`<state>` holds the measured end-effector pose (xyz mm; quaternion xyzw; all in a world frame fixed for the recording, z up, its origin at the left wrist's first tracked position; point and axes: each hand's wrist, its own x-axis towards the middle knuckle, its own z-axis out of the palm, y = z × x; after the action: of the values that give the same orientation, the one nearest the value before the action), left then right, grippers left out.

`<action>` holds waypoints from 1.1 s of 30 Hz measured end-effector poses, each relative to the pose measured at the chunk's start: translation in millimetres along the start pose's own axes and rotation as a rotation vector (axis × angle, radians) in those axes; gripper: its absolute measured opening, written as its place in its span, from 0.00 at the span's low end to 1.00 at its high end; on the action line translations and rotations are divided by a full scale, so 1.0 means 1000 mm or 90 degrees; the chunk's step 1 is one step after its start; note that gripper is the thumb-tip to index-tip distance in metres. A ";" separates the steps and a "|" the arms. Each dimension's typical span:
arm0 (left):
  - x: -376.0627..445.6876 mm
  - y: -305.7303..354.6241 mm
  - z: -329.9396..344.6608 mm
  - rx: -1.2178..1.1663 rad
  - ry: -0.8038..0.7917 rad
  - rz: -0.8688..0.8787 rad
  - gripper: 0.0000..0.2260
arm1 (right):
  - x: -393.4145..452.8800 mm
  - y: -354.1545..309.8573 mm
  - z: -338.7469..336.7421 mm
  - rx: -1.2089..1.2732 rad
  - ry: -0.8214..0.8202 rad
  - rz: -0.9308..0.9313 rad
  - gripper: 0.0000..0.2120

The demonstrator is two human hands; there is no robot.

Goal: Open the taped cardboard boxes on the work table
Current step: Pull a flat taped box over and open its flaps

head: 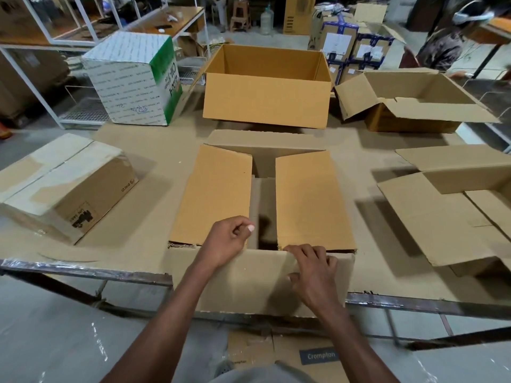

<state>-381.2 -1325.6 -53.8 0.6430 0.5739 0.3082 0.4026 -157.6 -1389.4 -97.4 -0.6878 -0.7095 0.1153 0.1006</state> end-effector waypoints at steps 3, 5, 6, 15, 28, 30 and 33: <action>0.014 0.014 0.023 -0.036 -0.087 -0.023 0.10 | 0.001 -0.003 0.004 -0.004 0.020 0.023 0.29; 0.024 0.017 0.039 -0.059 -0.144 -0.070 0.12 | 0.003 -0.004 0.006 -0.004 0.031 0.027 0.28; 0.028 0.017 0.046 -0.057 -0.162 -0.088 0.13 | 0.003 -0.004 0.007 -0.003 0.029 0.031 0.28; 0.053 0.016 0.056 0.149 -0.229 -0.184 0.18 | 0.008 -0.004 0.015 -0.034 0.043 0.056 0.29; 0.022 0.091 -0.007 0.274 0.076 0.020 0.27 | 0.007 0.001 0.020 0.001 0.055 0.059 0.28; 0.028 0.081 -0.038 0.292 0.144 -0.007 0.28 | 0.007 0.001 0.019 0.005 0.047 0.060 0.29; 0.034 0.053 -0.074 0.327 0.203 -0.099 0.29 | 0.007 0.001 0.017 0.007 0.039 0.064 0.28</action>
<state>-413.9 -1280.8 26.4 0.6216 0.7362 0.2184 0.1546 -161.9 -1382.3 -114.2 -0.7251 -0.6702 0.1030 0.1205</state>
